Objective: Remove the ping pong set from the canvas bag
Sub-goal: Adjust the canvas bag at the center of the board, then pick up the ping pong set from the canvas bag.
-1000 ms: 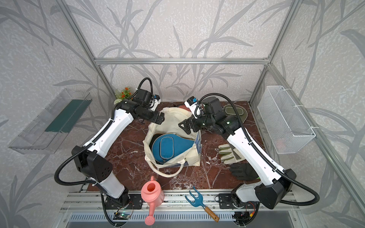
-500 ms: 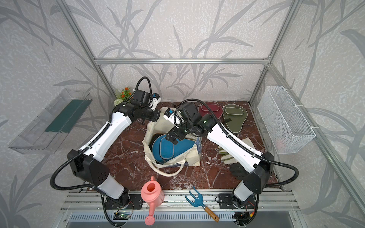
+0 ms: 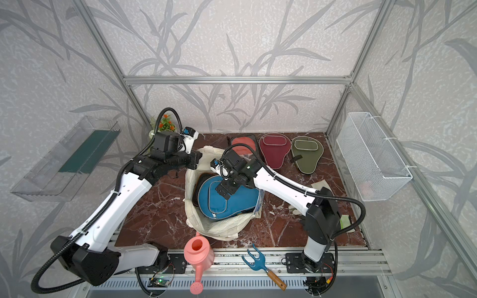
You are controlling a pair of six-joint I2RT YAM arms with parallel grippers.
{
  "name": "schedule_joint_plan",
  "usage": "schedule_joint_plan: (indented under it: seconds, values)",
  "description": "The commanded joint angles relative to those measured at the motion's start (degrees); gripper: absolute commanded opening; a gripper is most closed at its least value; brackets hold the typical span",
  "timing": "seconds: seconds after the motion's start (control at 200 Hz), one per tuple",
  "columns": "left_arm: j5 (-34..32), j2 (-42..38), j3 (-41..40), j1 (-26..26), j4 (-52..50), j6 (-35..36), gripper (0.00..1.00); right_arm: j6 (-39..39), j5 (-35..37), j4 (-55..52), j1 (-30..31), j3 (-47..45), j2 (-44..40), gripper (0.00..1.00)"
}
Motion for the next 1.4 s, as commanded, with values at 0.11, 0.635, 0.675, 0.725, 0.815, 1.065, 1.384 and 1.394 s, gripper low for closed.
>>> schedule_joint_plan:
  seconds: [0.11,0.635,0.675,0.725,0.815,1.065,1.384,1.394]
  values:
    - [2.8,-1.5,1.0,0.1,11.6,-0.6,0.0,-0.2,4.6,1.8,-1.5,0.3,4.6,0.99]
    - [10.6,0.2,-0.9,0.1,15.2,2.0,0.0,-2.1,-19.0,-5.2,-10.8,2.4,12.0,0.99]
    - [11.1,0.2,-1.2,0.1,15.9,2.3,0.0,-2.2,-21.1,-5.3,-11.2,2.5,12.9,0.99]
    - [11.5,0.2,-1.6,0.1,16.4,2.5,0.0,-1.9,-23.5,-4.8,-11.8,2.3,13.8,0.99]
    - [11.8,0.3,-2.1,0.1,17.3,2.8,0.0,-1.6,-27.1,-4.0,-12.5,2.0,14.8,1.0]
    - [11.6,1.0,-2.8,0.5,18.5,2.7,0.0,-1.9,-24.9,-5.8,-13.1,1.9,14.0,0.39]
    - [7.9,2.9,0.4,0.6,15.3,0.9,0.0,-3.7,-16.0,-9.6,-13.7,5.1,7.4,0.0]
    - [7.7,3.1,0.6,0.6,15.0,0.8,0.0,-3.7,-15.8,-9.7,-13.7,5.2,7.1,0.0]
